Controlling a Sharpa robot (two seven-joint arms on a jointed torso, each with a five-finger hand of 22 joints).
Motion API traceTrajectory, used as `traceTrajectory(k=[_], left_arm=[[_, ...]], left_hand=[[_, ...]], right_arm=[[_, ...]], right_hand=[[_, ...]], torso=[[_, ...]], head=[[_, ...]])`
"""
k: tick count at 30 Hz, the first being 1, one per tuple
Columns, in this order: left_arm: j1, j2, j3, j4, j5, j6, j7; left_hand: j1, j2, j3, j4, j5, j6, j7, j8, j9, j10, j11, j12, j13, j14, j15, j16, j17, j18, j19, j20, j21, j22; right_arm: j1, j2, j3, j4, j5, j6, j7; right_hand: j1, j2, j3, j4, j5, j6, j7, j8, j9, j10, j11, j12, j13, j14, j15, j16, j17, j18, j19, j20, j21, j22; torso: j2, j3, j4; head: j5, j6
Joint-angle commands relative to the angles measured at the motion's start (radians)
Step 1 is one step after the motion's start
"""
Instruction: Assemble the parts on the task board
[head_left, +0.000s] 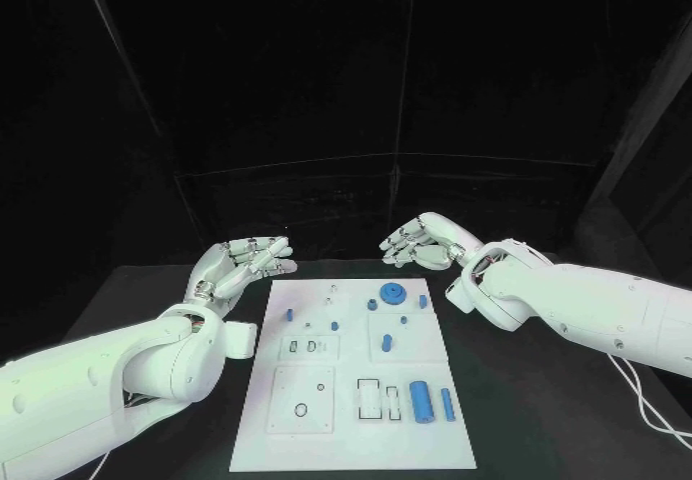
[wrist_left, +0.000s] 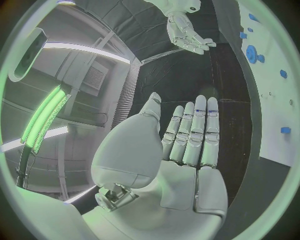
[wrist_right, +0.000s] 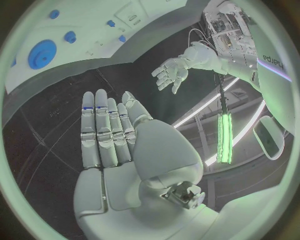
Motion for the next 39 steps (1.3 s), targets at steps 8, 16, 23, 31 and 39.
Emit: traceTrajectory(k=[8, 16, 23, 31, 39], left_arm=[[0.016, -0.012, 0.001, 0.052, -0.024, 0.07, -0.007], [0.018, -0.006, 0.001, 0.054, -0.024, 0.088, -0.009], [0.018, 0.0, 0.001, 0.05, -0.024, 0.097, -0.011], [0.018, 0.005, 0.001, 0.049, -0.024, 0.104, -0.014], [0.018, 0.008, 0.001, 0.045, -0.024, 0.106, -0.017]], left_hand=[[-0.02, 0.01, -0.026, 0.0, -0.03, 0.01, 0.006, -0.019, -0.002, 0.008, 0.005, -0.025, -0.001, 0.009, 0.004, -0.03, 0.003, 0.005, 0.012, 0.002, -0.019, -0.012], [-0.022, 0.012, -0.028, 0.0, -0.031, 0.011, 0.006, -0.02, -0.002, 0.01, 0.005, -0.027, -0.001, 0.011, 0.004, -0.032, 0.004, 0.006, 0.013, 0.002, -0.021, -0.014], [-0.022, 0.013, -0.03, 0.0, -0.031, 0.013, 0.006, -0.021, -0.002, 0.012, 0.004, -0.027, 0.0, 0.014, 0.003, -0.033, 0.004, 0.006, 0.014, 0.002, -0.021, -0.015], [-0.022, 0.013, -0.03, -0.001, -0.031, 0.013, 0.005, -0.021, -0.002, 0.012, 0.004, -0.028, 0.0, 0.014, 0.003, -0.034, 0.004, 0.006, 0.015, 0.002, -0.022, -0.015], [-0.022, 0.013, -0.03, -0.001, -0.031, 0.013, 0.005, -0.021, -0.002, 0.012, 0.004, -0.028, 0.0, 0.014, 0.003, -0.034, 0.004, 0.006, 0.015, 0.002, -0.022, -0.015]], right_arm=[[0.018, 0.034, 0.029, -0.003, -0.481, 0.178, -0.277], [0.02, 0.066, 0.032, -0.027, -0.557, 0.213, -0.302], [0.02, 0.088, 0.032, -0.039, -0.586, 0.236, -0.313], [0.02, 0.113, 0.032, -0.052, -0.595, 0.254, -0.316], [0.02, 0.127, 0.032, -0.061, -0.601, 0.296, -0.321]], right_hand=[[-0.008, -0.059, 0.022, -0.01, -0.036, 0.063, -0.023, -0.038, -0.002, 0.057, -0.029, -0.061, -0.001, 0.212, -0.059, 0.123, 0.13, 0.008, 0.147, -0.077, 0.231, 0.121], [-0.037, -0.068, 0.036, -0.011, -0.045, 0.044, -0.023, -0.039, -0.002, 0.029, -0.028, -0.06, 0.0, 0.22, -0.057, 0.398, 0.315, 0.009, 0.168, -0.081, 0.374, 0.205], [-0.058, -0.081, 0.034, -0.008, -0.048, 0.018, -0.012, -0.041, -0.003, -0.009, -0.018, -0.059, 0.001, 0.215, -0.049, 0.709, 0.619, 0.009, 0.16, -0.068, 0.468, 0.263], [-0.06, -0.08, 0.043, -0.008, -0.026, 0.008, -0.007, -0.038, -0.001, -0.027, -0.011, -0.055, 0.003, 0.207, -0.046, 0.825, 0.736, 0.005, 0.157, -0.056, 0.557, 0.343], [-0.059, -0.075, 0.059, -0.009, -0.015, 0.012, -0.008, -0.038, -0.001, -0.022, -0.013, -0.054, 0.003, 0.207, -0.045, 0.893, 0.806, -0.004, 0.166, -0.054, 0.627, 0.423]], torso=[[0.067, -0.009, 0.0054], [0.094, -0.0134, 0.012], [0.105, -0.0137, 0.0134], [0.115, -0.0155, 0.0174], [0.12, -0.0161, 0.0177]], head=[[-0.022, 0.015], [-0.019, 0.012], [-0.017, 0.013], [-0.017, 0.016], [-0.016, 0.014]])
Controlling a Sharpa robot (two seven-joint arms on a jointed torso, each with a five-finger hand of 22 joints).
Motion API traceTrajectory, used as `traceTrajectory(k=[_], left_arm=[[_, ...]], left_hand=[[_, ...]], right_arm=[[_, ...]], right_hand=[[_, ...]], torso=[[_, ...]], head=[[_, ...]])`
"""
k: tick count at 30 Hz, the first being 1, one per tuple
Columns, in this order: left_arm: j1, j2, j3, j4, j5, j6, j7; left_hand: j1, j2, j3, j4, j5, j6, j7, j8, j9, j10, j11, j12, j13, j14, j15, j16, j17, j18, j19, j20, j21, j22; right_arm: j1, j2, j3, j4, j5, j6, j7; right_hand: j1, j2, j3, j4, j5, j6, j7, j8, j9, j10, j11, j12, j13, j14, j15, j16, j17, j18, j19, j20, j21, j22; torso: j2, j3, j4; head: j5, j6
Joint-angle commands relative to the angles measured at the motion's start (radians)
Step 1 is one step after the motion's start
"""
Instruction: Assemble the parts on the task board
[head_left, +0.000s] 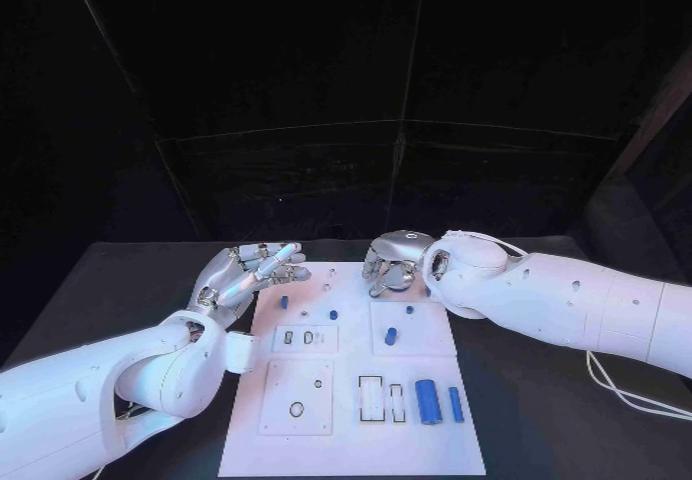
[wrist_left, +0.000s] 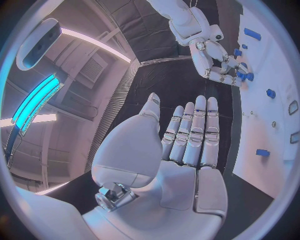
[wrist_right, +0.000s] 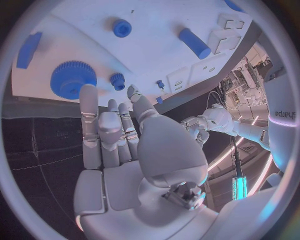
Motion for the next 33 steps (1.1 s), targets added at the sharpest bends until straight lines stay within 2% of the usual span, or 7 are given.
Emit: traceTrajectory(k=[1, 8, 13, 18, 22, 28, 33], left_arm=[[0.002, 0.002, 0.001, -0.001, -0.009, 0.019, 0.001], [0.002, 0.004, 0.001, -0.005, -0.009, 0.022, -0.001], [0.002, 0.005, 0.001, -0.008, -0.009, 0.024, -0.003], [0.002, 0.006, 0.001, -0.01, -0.009, 0.026, -0.006], [0.002, 0.007, 0.001, -0.011, -0.009, 0.028, -0.008], [0.002, 0.007, 0.001, -0.012, -0.009, 0.031, -0.012], [0.002, 0.005, 0.001, -0.01, -0.008, 0.033, -0.014]], left_hand=[[-0.005, 0.001, -0.006, -0.001, -0.004, 0.004, 0.0, -0.005, -0.001, 0.005, 0.0, -0.005, 0.0, 0.009, 0.002, -0.006, 0.001, 0.006, 0.008, 0.002, -0.006, -0.002], [-0.005, 0.002, -0.006, -0.002, -0.004, 0.004, 0.001, -0.006, -0.001, 0.005, 0.001, -0.006, 0.0, 0.009, 0.002, -0.008, 0.001, 0.006, 0.008, 0.002, -0.007, -0.002], [-0.005, 0.002, -0.006, -0.002, -0.004, 0.004, 0.001, -0.006, -0.001, 0.005, 0.001, -0.006, 0.0, 0.009, 0.002, -0.008, 0.001, 0.006, 0.008, 0.002, -0.007, -0.002], [-0.005, 0.002, -0.007, -0.002, -0.004, 0.004, 0.001, -0.007, -0.001, 0.005, 0.001, -0.007, 0.0, 0.009, 0.002, -0.009, 0.001, 0.006, 0.008, 0.002, -0.008, -0.003], [-0.005, 0.002, -0.007, -0.002, -0.004, 0.004, 0.001, -0.007, -0.001, 0.005, 0.001, -0.007, 0.0, 0.009, 0.002, -0.009, 0.001, 0.006, 0.008, 0.002, -0.008, -0.003], [-0.005, 0.004, -0.007, -0.002, -0.004, 0.003, 0.002, -0.008, -0.001, 0.005, 0.001, -0.009, 0.0, 0.009, 0.002, -0.01, 0.001, 0.006, 0.009, 0.002, -0.008, -0.003], [-0.006, 0.005, -0.008, -0.002, -0.004, 0.003, 0.003, -0.009, -0.001, 0.004, 0.002, -0.01, 0.0, 0.009, 0.002, -0.012, 0.001, 0.006, 0.009, 0.002, -0.009, -0.004]], right_arm=[[0.003, 0.004, 0.001, -0.005, -0.025, 0.054, -0.012], [0.002, 0.008, 0.0, -0.011, -0.034, 0.082, -0.02], [0.002, 0.009, 0.0, -0.013, -0.036, 0.094, -0.022], [0.002, 0.013, 0.0, -0.017, -0.039, 0.104, -0.017], [0.002, 0.016, 0.0, -0.022, -0.04, 0.105, -0.015], [0.002, 0.024, 0.0, -0.031, -0.041, 0.103, -0.015], [0.001, 0.029, 0.0, -0.034, -0.042, 0.103, -0.018]], right_hand=[[-0.007, 0.005, 0.008, -0.003, 0.005, -0.004, 0.0, -0.001, 0.0, 0.0, 0.0, 0.003, 0.001, 0.028, 0.007, 0.012, 0.01, -0.004, 0.009, 0.0, 0.014, 0.015], [-0.006, 0.007, 0.016, -0.003, 0.007, -0.005, 0.0, -0.001, 0.0, -0.002, 0.001, 0.002, 0.001, 0.027, 0.008, 0.026, 0.023, -0.005, 0.006, 0.001, 0.029, 0.029], [0.003, 0.012, 0.032, -0.005, 0.01, -0.003, -0.001, -0.001, 0.0, 0.002, 0.0, 0.003, 0.001, 0.026, 0.008, 0.044, 0.041, -0.007, 0.006, 0.001, 0.049, 0.051], [0.017, 0.015, 0.064, -0.005, -0.026, 0.0, -0.002, -0.001, 0.0, 0.008, -0.001, 0.003, 0.0, 0.022, 0.007, 0.062, 0.054, -0.009, 0.002, 0.001, 0.074, 0.074], [0.021, 0.021, 0.081, -0.005, -0.032, 0.004, -0.004, 0.0, 0.0, 0.011, -0.002, 0.003, 0.0, 0.021, 0.007, 0.071, 0.062, -0.01, 0.001, 0.001, 0.085, 0.085], [0.026, 0.035, 0.128, -0.005, -0.053, 0.012, -0.006, 0.0, 0.0, 0.017, -0.004, 0.002, 0.0, 0.021, 0.005, 0.087, 0.077, -0.011, -0.001, 0.0, 0.105, 0.105], [0.023, 0.036, 0.175, -0.004, -0.066, 0.02, -0.007, 0.0, 0.0, 0.024, -0.005, 0.002, 0.0, 0.021, 0.004, 0.101, 0.089, -0.013, -0.004, 0.0, 0.123, 0.122]], torso=[[0.004, -0.0006, 0.0002], [0.006, 0.0, 0.0005], [0.008, -0.0013, 0.0016], [0.01, -0.0006, 0.0012], [0.011, -0.002, 0.0017], [0.012, -0.002, 0.0016], [0.015, -0.0023, 0.0015]], head=[[0.001, -0.002], [0.002, -0.006], [0.001, -0.007], [0.003, -0.011], [0.004, -0.012], [0.005, -0.015], [0.005, -0.015]])
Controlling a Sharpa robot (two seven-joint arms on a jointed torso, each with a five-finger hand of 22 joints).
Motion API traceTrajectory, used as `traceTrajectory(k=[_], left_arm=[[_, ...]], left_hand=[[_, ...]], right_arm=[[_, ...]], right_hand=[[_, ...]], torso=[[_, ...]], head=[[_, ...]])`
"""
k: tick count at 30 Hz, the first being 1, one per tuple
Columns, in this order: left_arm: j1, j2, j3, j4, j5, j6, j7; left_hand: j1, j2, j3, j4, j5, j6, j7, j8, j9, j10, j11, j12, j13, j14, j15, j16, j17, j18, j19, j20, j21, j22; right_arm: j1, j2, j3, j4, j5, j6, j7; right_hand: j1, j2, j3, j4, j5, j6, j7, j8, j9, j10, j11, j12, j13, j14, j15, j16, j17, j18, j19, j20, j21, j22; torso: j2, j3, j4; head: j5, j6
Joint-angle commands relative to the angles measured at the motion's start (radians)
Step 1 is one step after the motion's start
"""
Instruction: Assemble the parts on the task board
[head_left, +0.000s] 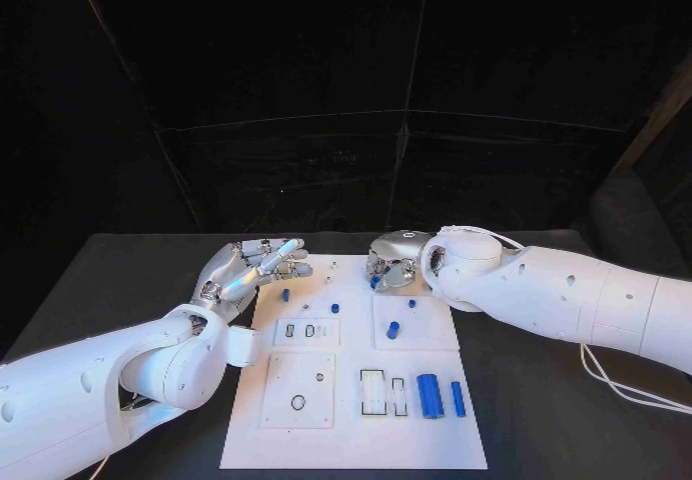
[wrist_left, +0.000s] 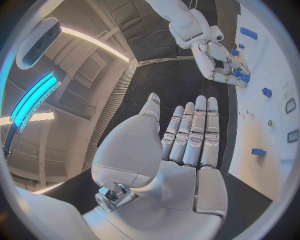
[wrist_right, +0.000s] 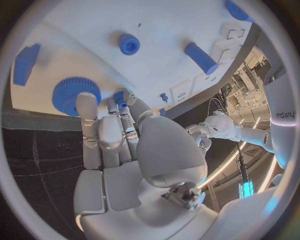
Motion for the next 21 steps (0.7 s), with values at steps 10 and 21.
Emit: traceTrajectory(k=[10, 21], left_arm=[[0.002, -0.004, 0.001, 0.003, 0.006, 0.017, -0.003], [0.002, -0.005, 0.001, -0.003, 0.044, 0.019, -0.002]], left_hand=[[-0.007, 0.006, -0.006, 0.001, -0.004, 0.003, 0.003, -0.006, -0.001, 0.004, 0.002, -0.006, 0.0, 0.005, -0.001, -0.005, 0.002, 0.006, 0.005, -0.001, -0.006, -0.002], [-0.007, 0.007, -0.006, 0.001, -0.004, 0.002, 0.003, -0.007, -0.002, 0.004, 0.002, -0.008, 0.0, 0.005, -0.001, -0.007, 0.002, 0.006, 0.006, -0.001, -0.006, -0.002]], right_arm=[[0.0, -0.014, -0.001, 0.023, -0.016, -0.102, -0.009], [0.0, -0.012, 0.001, 0.035, 0.003, -0.237, -0.034]], right_hand=[[-0.027, -0.007, 0.148, 0.004, -0.029, 0.043, -0.01, 0.002, 0.001, 0.047, -0.008, 0.007, 0.003, 0.024, -0.002, 0.045, 0.039, -0.019, 0.001, -0.005, 0.053, 0.053], [-0.067, -0.058, 0.289, 0.011, -0.032, 0.045, -0.006, -0.001, 0.0, 0.05, -0.007, 0.002, 0.003, 0.02, 0.001, 0.059, 0.042, -0.019, -0.008, -0.003, 0.076, 0.067]], torso=[[0.003, -0.0008, -0.0009], [0.006, -0.0027, 0.0076]], head=[[0.003, 0.002], [0.011, 0.02]])
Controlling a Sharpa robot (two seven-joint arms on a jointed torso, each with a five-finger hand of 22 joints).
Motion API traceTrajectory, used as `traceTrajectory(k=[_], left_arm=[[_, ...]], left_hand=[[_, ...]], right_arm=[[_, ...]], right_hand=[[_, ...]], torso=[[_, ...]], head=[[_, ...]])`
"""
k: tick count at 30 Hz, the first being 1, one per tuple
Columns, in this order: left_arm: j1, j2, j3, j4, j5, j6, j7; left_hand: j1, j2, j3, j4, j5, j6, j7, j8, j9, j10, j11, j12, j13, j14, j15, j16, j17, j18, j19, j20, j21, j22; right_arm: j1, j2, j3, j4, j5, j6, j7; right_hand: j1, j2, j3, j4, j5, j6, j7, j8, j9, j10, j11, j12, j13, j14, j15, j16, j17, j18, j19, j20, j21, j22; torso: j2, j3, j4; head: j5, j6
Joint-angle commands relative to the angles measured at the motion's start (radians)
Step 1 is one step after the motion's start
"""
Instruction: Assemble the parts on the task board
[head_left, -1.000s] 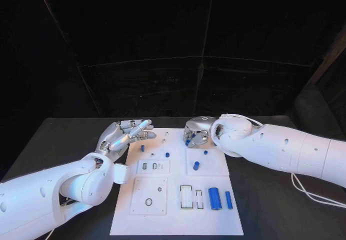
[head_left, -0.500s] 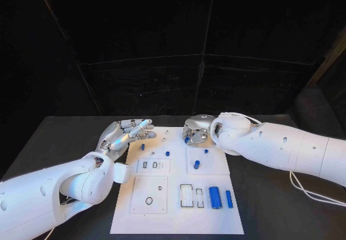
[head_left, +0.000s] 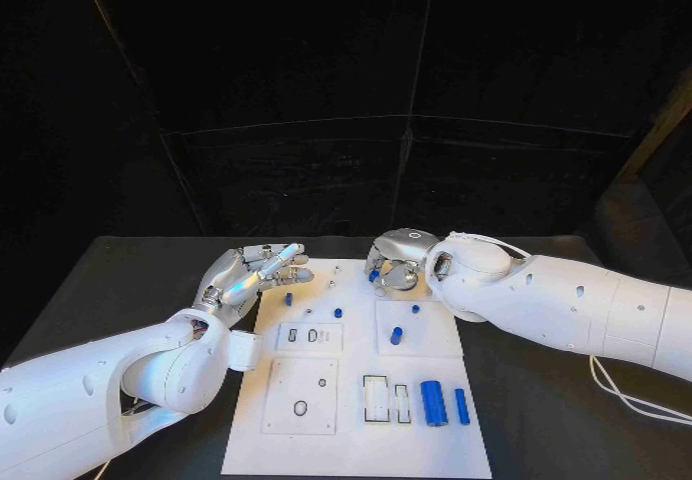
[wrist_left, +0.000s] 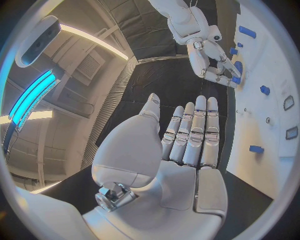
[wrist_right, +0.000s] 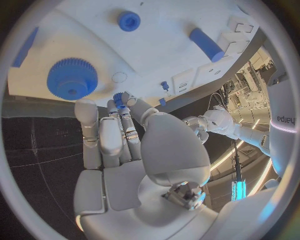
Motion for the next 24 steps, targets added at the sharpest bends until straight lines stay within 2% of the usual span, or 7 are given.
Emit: traceTrajectory(k=[1, 3, 7, 9, 14, 24], left_arm=[[0.002, 0.0, 0.001, -0.001, 0.025, 0.014, 0.004], [0.002, 0.0, 0.001, -0.002, 0.027, 0.015, 0.004], [0.002, 0.001, 0.001, -0.003, 0.029, 0.015, 0.005], [0.002, 0.001, 0.001, -0.003, 0.029, 0.015, 0.005], [0.002, 0.004, 0.001, -0.004, 0.03, 0.016, 0.005], [0.003, 0.007, 0.001, -0.006, 0.03, 0.016, 0.004]], left_hand=[[-0.002, 0.005, -0.006, 0.0, -0.003, 0.002, 0.004, -0.004, -0.002, 0.003, 0.003, -0.004, -0.001, 0.005, 0.0, -0.008, 0.001, 0.006, 0.006, -0.001, -0.007, -0.002], [-0.001, 0.005, -0.006, -0.001, -0.003, 0.002, 0.004, -0.005, -0.002, 0.003, 0.003, -0.005, -0.001, 0.005, 0.0, -0.008, 0.001, 0.006, 0.006, -0.001, -0.007, -0.002], [-0.001, 0.006, -0.006, -0.001, -0.003, 0.002, 0.004, -0.005, -0.002, 0.003, 0.003, -0.005, -0.001, 0.005, 0.0, -0.009, 0.001, 0.006, 0.006, -0.001, -0.008, -0.003], [0.0, 0.007, -0.006, -0.002, -0.003, 0.001, 0.004, -0.005, -0.002, 0.003, 0.003, -0.006, -0.001, 0.005, 0.0, -0.009, 0.001, 0.006, 0.006, -0.001, -0.008, -0.003], [0.0, 0.007, -0.006, -0.002, -0.003, 0.001, 0.004, -0.006, -0.002, 0.003, 0.003, -0.006, -0.001, 0.005, 0.0, -0.01, 0.001, 0.006, 0.006, -0.001, -0.008, -0.003], [0.002, 0.008, -0.006, -0.004, -0.003, 0.001, 0.004, -0.006, -0.002, 0.003, 0.003, -0.007, -0.001, 0.006, 0.0, -0.011, 0.002, 0.006, 0.007, 0.0, -0.009, -0.004]], right_arm=[[0.003, 0.012, 0.001, -0.009, 0.007, -0.1, -0.021], [0.003, 0.02, 0.001, -0.016, 0.008, -0.109, -0.024], [0.003, 0.043, 0.002, -0.036, 0.01, -0.121, -0.024], [0.003, 0.055, 0.002, -0.047, 0.012, -0.126, -0.023], [0.003, 0.092, 0.002, -0.082, 0.017, -0.133, -0.016], [0.003, 0.159, 0.002, -0.14, 0.023, -0.094, -0.01]], right_hand=[[-0.005, -0.01, 0.02, 0.002, 0.003, 0.002, 0.003, 0.004, 0.0, 0.019, -0.016, -0.003, 0.001, 0.02, 0.001, 0.008, 0.002, -0.019, -0.006, 0.001, 0.006, 0.002], [-0.006, -0.012, 0.023, 0.002, 0.004, 0.001, 0.003, 0.004, 0.0, 0.018, -0.015, -0.003, 0.001, 0.02, 0.001, 0.008, 0.002, -0.019, -0.006, 0.001, 0.006, 0.002], [-0.014, -0.023, 0.044, 0.006, 0.002, -0.001, 0.004, 0.003, 0.0, 0.017, -0.014, -0.003, 0.001, 0.02, 0.002, 0.012, 0.003, -0.019, -0.007, 0.002, 0.009, 0.004], [-0.017, -0.027, 0.05, 0.008, 0.003, -0.002, 0.004, 0.003, 0.0, 0.016, -0.014, -0.003, 0.0, 0.02, 0.002, 0.013, 0.005, -0.019, -0.007, 0.003, 0.011, 0.005], [-0.019, -0.031, 0.056, 0.009, 0.005, -0.003, 0.005, 0.003, 0.0, 0.014, -0.014, -0.003, 0.0, 0.02, 0.003, 0.014, 0.005, -0.02, -0.007, 0.003, 0.012, 0.006], [-0.028, -0.042, 0.073, 0.016, 0.001, -0.008, 0.007, 0.003, 0.0, 0.009, -0.012, -0.004, 0.0, 0.02, 0.005, 0.017, 0.006, -0.02, -0.008, 0.004, 0.015, 0.007]], torso=[[0.003, -0.0004, 0.0067], [0.004, 0.0005, 0.007], [0.005, -0.0012, 0.0059], [0.005, -0.0005, 0.0041], [0.006, -0.0007, 0.0055], [0.007, 0.0005, 0.0032]], head=[[0.002, 0.005], [0.003, 0.008], [0.005, 0.008], [0.009, 0.009], [0.01, 0.009], [0.018, 0.005]])
